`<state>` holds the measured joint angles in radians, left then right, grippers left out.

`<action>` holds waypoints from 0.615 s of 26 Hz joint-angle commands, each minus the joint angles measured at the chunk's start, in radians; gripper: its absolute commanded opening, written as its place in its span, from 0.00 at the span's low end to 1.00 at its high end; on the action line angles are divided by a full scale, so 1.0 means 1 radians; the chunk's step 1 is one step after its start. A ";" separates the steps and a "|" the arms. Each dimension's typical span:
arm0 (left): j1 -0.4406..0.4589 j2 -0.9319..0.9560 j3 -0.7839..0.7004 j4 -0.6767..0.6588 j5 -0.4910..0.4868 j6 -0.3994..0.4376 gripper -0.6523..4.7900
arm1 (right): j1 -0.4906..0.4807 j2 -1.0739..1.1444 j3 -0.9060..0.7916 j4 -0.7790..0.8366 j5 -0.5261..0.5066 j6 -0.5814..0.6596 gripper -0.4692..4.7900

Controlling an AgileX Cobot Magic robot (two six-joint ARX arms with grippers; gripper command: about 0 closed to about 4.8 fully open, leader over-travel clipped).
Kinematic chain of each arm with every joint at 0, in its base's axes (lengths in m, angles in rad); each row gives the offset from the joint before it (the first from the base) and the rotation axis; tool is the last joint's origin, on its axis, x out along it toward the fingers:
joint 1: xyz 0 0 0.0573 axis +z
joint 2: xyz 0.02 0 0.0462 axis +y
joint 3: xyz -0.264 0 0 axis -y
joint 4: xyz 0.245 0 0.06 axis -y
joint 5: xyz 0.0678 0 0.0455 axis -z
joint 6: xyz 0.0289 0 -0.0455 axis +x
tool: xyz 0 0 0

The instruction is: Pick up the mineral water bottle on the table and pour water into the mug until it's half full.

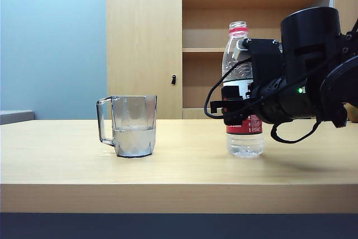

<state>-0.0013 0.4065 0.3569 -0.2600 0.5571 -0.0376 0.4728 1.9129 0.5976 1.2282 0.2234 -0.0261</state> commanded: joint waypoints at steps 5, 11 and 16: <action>0.000 0.000 0.005 0.014 0.003 0.008 0.11 | 0.002 -0.001 0.003 0.011 -0.001 -0.036 1.00; 0.000 -0.001 0.005 0.034 -0.052 0.008 0.11 | 0.008 -0.051 -0.053 0.010 0.001 -0.065 1.00; 0.000 -0.001 0.004 0.128 -0.018 0.068 0.11 | 0.008 -0.129 -0.145 0.011 0.014 -0.073 1.00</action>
<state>-0.0013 0.4065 0.3569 -0.1909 0.5217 0.0025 0.4789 1.8084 0.4744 1.2217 0.2260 -0.0910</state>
